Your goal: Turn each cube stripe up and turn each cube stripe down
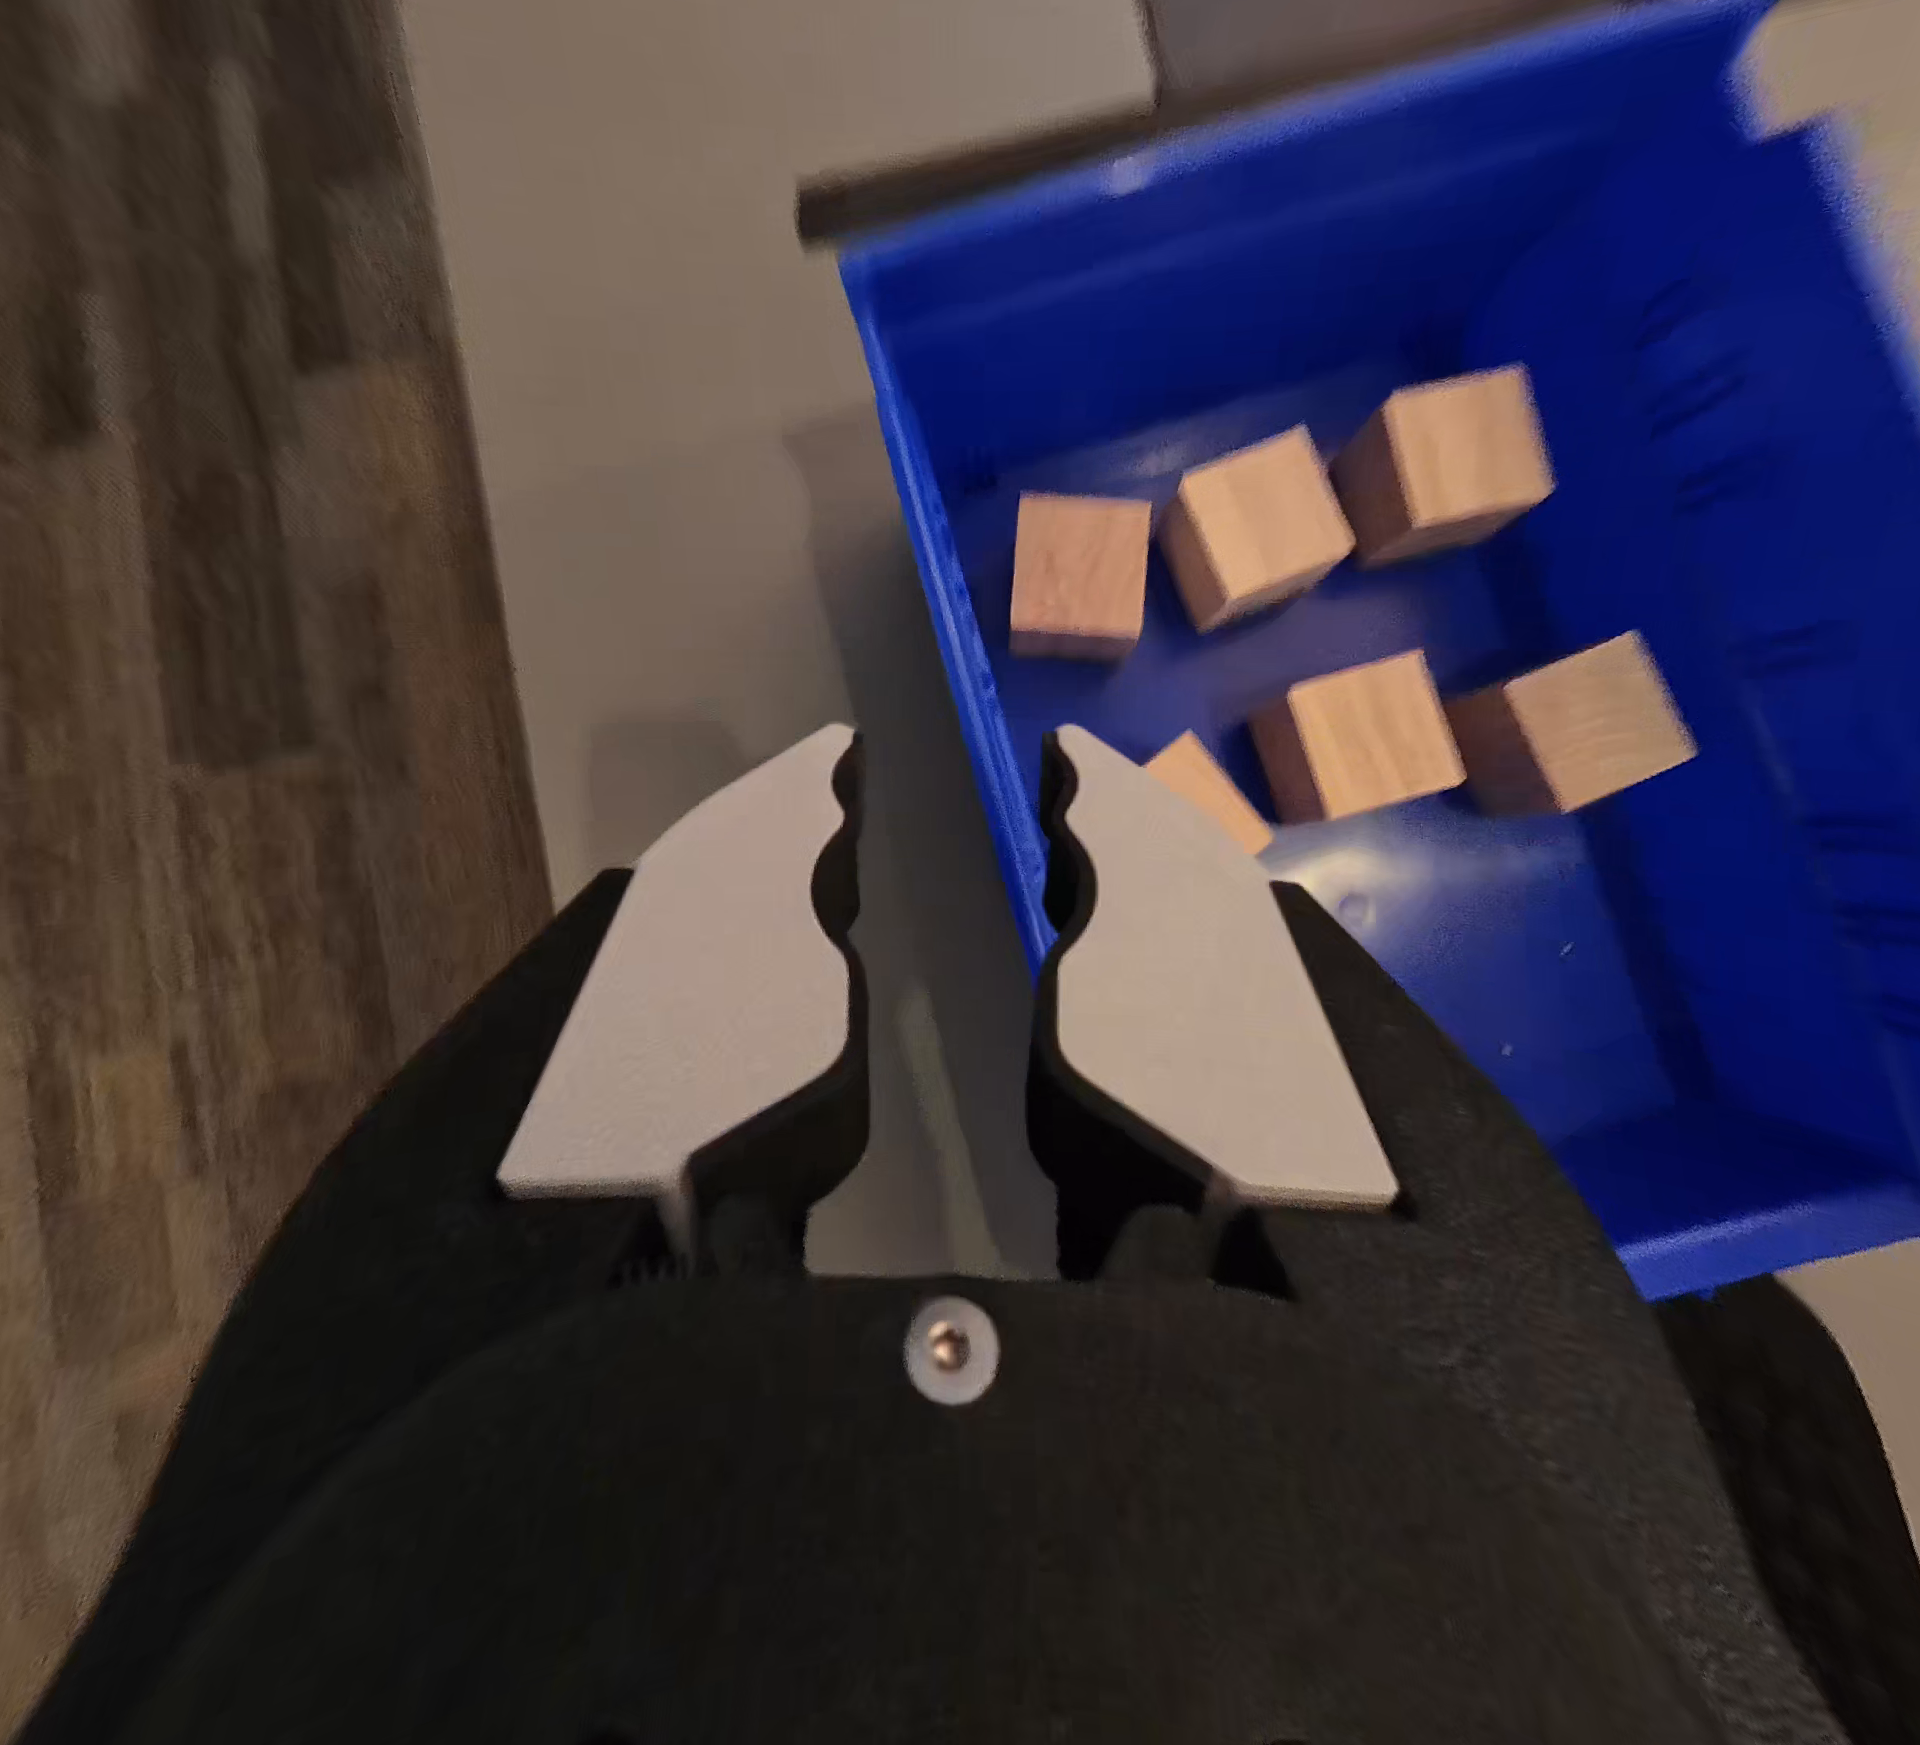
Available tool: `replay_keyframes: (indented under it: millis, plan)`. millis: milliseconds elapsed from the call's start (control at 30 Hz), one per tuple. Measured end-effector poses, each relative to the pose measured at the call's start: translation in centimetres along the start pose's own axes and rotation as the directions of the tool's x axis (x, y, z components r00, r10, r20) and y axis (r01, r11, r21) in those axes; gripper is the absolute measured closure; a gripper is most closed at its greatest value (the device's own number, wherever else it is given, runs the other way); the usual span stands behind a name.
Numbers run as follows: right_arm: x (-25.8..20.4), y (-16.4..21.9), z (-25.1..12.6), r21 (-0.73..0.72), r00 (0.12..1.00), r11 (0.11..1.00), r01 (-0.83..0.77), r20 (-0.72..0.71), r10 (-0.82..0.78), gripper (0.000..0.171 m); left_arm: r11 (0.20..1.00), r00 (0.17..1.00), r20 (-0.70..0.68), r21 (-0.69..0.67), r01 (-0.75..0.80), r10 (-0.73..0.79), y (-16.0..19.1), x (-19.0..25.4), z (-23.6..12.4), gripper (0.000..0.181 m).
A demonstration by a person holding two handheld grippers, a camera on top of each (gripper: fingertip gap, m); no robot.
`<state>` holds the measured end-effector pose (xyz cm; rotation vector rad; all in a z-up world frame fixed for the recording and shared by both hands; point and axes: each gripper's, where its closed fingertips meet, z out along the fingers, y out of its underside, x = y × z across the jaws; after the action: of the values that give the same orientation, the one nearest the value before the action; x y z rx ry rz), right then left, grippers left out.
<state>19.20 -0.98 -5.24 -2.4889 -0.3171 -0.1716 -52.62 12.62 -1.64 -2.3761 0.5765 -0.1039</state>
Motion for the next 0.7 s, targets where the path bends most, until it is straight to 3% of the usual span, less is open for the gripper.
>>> replay_keyframes:
  millis: [67,167,233,300,367,467,567,700]
  plan:
    - [0.0,0.0,0.0,0.001,1.000,1.000,0.003,0.000,-0.003,0.128,0.978,1.000,0.006,0.206,-0.025,0.024,-3.2,0.8,-3.4,0.147]
    - [-0.1,0.0,0.0,0.001,1.000,1.000,0.007,0.001,-0.007,0.128,0.861,0.994,-0.055,0.505,-0.057,0.097,-6.9,3.7,-8.2,0.143]
    - [-0.1,0.0,0.0,-0.001,1.000,1.000,0.012,0.005,-0.012,0.128,0.766,0.972,-0.077,0.631,-0.125,0.223,-7.6,6.2,-9.7,0.144]
    - [-0.1,0.2,0.1,-0.007,1.000,1.000,0.012,0.007,-0.012,0.128,0.704,0.924,-0.086,0.675,-0.220,0.372,-6.9,8.7,-9.3,0.148]
    - [-0.1,0.3,0.2,-0.012,1.000,1.000,0.011,0.011,-0.011,0.128,0.722,0.842,-0.184,0.624,-0.299,0.507,-5.1,11.6,-7.3,0.149]
    - [-0.2,0.7,0.4,-0.027,1.000,1.000,0.010,0.021,-0.010,0.128,0.779,0.738,-0.331,0.478,-0.406,0.588,-2.1,14.4,-3.9,0.137]
    - [-0.2,1.0,0.6,-0.044,1.000,0.999,0.014,0.025,-0.013,0.128,0.754,0.658,-0.369,0.350,-0.557,0.657,0.0,16.6,-0.5,0.129]
    - [-0.3,1.2,0.8,-0.057,0.999,0.998,0.023,0.037,-0.020,0.128,0.708,0.618,-0.378,0.168,-0.686,0.689,1.6,18.1,3.4,0.125]
